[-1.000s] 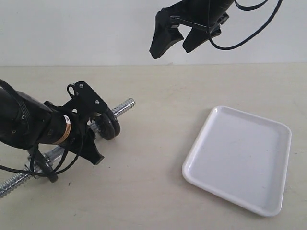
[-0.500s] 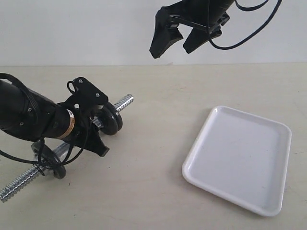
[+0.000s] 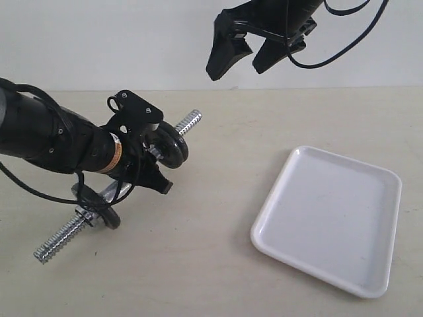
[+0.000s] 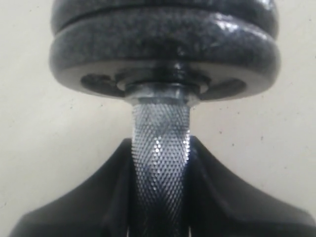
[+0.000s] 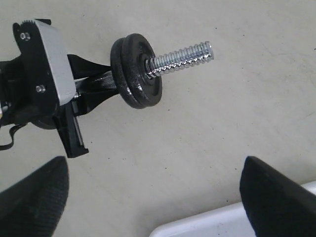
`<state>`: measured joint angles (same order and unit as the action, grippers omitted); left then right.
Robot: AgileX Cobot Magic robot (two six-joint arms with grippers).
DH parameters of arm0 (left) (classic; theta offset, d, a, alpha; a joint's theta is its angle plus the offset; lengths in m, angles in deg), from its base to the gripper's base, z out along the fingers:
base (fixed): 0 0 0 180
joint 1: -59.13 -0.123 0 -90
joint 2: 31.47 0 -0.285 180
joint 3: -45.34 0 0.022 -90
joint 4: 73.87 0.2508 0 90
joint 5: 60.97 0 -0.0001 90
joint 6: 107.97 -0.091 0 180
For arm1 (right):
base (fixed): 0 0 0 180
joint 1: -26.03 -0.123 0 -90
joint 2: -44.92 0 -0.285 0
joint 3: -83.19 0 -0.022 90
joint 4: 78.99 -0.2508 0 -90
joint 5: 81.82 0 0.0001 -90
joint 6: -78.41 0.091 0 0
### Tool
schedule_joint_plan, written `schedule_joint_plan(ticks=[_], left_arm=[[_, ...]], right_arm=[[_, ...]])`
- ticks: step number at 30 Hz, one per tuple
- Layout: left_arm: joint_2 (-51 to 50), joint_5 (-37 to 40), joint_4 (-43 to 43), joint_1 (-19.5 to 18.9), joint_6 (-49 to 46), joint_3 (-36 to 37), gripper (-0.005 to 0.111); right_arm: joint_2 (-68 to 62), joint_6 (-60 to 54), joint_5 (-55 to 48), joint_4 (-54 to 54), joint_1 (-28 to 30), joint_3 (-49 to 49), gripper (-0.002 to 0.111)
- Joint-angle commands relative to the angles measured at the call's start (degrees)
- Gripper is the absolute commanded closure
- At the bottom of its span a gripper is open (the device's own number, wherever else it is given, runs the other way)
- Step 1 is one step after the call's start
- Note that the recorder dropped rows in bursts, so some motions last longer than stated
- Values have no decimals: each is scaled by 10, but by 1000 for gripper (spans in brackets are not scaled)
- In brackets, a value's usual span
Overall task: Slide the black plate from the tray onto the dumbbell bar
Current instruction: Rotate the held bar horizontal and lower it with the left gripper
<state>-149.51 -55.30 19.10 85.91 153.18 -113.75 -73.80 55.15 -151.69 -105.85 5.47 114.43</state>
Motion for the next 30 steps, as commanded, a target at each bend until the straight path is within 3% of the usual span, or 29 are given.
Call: schedule_joint_plan(ticks=[1,7,17,30], left_arm=[[-5,9,4,5,13,-41,102],[-35,1,-18,17,15,-84,102],[-82,13,-38,84,15,-169,102],[-84,20,-45,86,10,-172,102]], right_arm=[[5,2,-1,4,0,2,26],[5,2,-1,-18,0,2,26],[5,-2,-1,-20,0,2,26],[5,5,-1,-20,0,2,26]])
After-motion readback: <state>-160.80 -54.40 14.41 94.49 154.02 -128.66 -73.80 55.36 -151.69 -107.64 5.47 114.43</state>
